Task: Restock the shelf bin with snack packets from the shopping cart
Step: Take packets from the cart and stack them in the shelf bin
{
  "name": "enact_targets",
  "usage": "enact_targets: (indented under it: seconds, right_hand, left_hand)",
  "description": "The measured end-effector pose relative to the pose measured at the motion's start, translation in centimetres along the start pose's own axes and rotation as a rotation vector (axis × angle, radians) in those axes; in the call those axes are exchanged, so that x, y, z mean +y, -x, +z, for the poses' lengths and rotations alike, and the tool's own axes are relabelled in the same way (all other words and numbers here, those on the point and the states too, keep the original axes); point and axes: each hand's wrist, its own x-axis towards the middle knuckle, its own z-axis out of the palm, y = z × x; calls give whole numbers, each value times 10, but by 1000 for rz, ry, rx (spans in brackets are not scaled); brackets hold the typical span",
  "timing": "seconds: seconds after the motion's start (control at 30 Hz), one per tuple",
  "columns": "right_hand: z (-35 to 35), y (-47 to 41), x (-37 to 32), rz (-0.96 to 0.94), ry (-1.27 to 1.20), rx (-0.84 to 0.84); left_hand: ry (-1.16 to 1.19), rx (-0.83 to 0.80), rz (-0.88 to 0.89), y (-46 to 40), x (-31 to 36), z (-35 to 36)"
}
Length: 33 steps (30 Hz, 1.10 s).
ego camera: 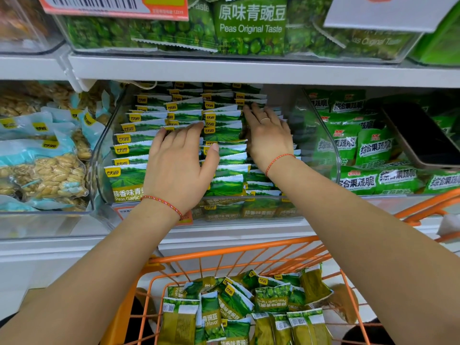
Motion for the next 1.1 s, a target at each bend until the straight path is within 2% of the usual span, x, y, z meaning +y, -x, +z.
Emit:
enact_targets:
  seconds: [0.1,0.3,0.43,0.63,0.7,0.8,0.87,0.97,1.1]
  right_hand:
    - [3,4,0,-9,5,67]
    - [8,7,-3,-22,-116,390]
    - [7,5,-4,7,-145,239]
    - [-4,11,-7,-25,-53,184]
    - [-15,17,-8,-23,-17,196]
    - [-33,32,-10,-45,-3,287]
    - [-47,47,-12,-89,-22,357]
    - [-64,78,-12,-208,-66,495]
    - [-72,126,-10,-461,-111,516]
  left_hand:
    - [-1,1,1,0,0,0]
    - [8,3,9,1,0,0]
    - [16,11,12,0,-1,1]
    - [34,11,21,0,-2,0]
    - [138,4,3,0,0,-6]
    - [509,26,-95,3,-1,-18]
    - [603,74,-92,8,-1,-28]
    - [603,135,2,23,8,-47]
    - [643,140,44,59,22,-70]
